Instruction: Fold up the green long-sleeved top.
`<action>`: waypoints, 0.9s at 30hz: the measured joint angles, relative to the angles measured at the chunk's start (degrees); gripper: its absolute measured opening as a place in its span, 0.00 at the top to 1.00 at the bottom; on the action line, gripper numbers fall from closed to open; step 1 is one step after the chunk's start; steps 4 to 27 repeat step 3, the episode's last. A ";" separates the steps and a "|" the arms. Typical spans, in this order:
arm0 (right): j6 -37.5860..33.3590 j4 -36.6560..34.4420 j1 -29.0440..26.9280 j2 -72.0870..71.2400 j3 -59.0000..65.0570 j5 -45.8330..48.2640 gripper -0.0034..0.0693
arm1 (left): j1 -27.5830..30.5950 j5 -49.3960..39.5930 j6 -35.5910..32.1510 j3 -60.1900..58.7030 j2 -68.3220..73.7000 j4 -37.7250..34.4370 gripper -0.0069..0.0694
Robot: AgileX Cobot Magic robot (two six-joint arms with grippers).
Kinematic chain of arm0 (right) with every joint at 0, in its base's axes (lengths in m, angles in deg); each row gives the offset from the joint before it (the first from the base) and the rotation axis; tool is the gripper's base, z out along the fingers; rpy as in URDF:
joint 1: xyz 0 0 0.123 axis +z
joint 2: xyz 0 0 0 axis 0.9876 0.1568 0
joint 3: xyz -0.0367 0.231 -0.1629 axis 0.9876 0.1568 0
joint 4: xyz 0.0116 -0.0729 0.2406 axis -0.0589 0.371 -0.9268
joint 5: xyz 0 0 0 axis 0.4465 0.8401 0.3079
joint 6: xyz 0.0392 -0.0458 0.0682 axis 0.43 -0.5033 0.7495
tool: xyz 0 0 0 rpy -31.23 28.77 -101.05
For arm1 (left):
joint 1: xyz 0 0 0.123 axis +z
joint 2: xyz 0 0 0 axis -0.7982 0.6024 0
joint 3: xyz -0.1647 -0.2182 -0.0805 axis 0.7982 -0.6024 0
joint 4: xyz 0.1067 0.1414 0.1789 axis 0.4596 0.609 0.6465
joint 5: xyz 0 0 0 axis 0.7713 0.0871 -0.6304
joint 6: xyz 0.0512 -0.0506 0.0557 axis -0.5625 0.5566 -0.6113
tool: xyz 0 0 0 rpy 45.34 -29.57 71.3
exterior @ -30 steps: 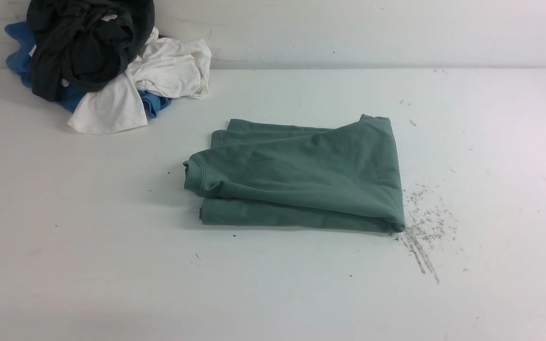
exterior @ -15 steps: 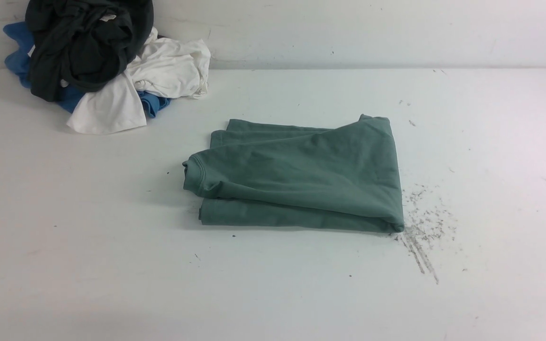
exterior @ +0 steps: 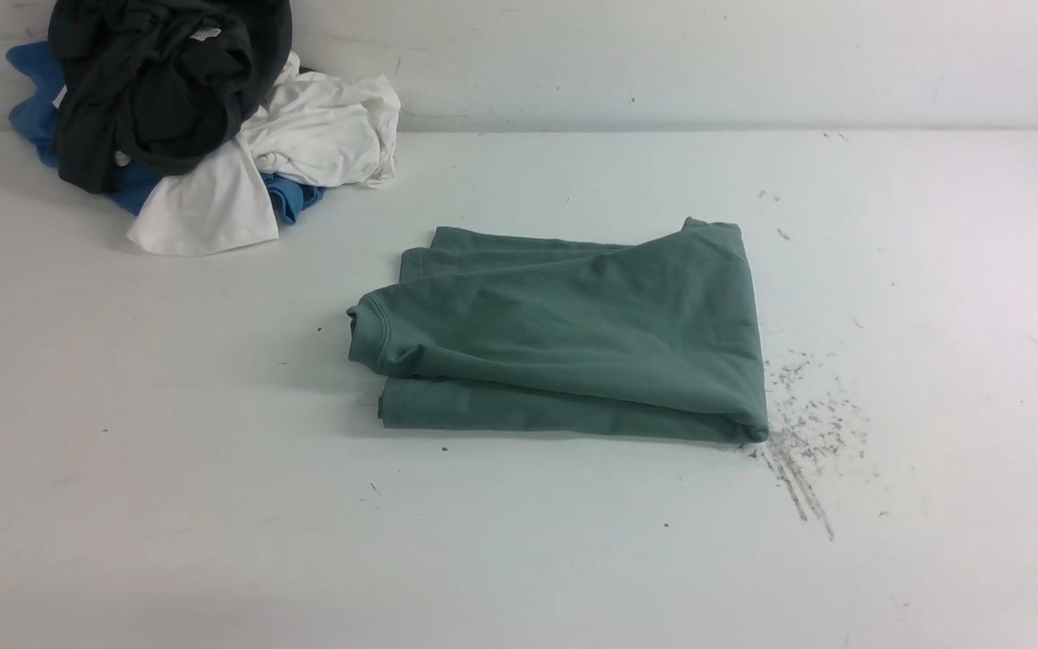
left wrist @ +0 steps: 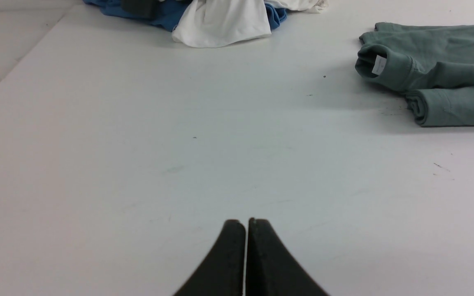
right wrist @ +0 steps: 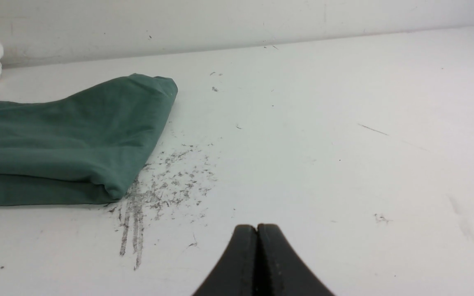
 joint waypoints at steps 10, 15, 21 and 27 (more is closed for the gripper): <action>0.00 0.00 0.00 0.00 0.00 0.00 0.97 | 0.00 0.00 0.00 0.00 0.00 0.00 0.92; 0.00 0.00 0.00 0.00 0.00 0.00 0.97 | 0.00 0.00 0.00 0.00 0.00 0.00 0.92; 0.00 0.00 0.00 0.00 0.00 0.00 0.97 | 0.00 0.00 0.00 0.00 0.00 0.00 0.92; 0.00 0.00 0.00 0.00 0.00 0.00 0.97 | 0.00 0.00 0.00 0.00 0.00 0.00 0.92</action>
